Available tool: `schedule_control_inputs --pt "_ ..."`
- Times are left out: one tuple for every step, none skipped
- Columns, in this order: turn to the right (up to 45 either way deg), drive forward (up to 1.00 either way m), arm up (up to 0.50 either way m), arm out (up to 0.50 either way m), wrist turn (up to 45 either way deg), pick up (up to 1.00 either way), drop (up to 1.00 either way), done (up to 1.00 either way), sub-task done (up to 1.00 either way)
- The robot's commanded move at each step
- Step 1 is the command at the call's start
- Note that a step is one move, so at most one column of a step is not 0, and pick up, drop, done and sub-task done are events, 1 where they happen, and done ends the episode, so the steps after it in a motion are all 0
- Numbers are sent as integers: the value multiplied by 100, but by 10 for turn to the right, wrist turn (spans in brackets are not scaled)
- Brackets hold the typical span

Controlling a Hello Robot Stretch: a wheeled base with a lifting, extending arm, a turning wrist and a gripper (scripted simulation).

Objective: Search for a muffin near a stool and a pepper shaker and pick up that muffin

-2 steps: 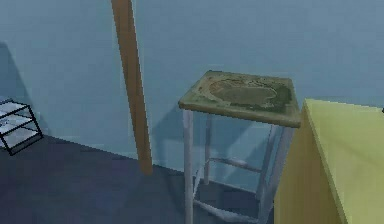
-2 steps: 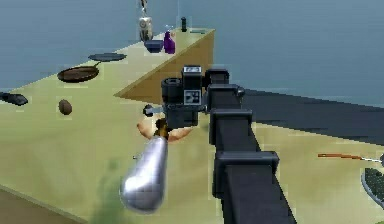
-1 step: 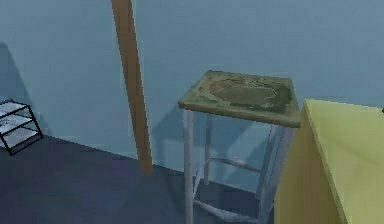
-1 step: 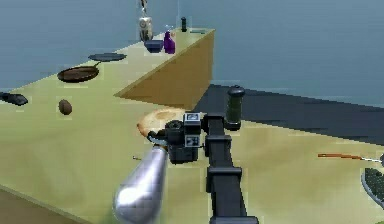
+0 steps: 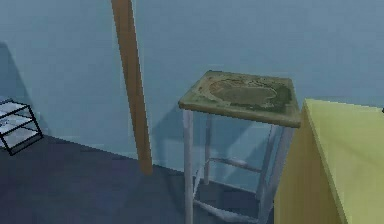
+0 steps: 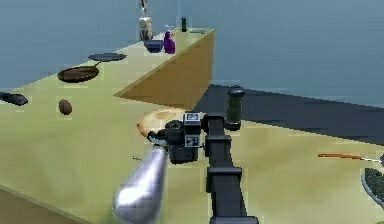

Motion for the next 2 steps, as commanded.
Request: schedule_control_inputs --pt "0 0 10 0 0 0 0 0 0" --pt "0 0 0 0 0 0 0 100 0"
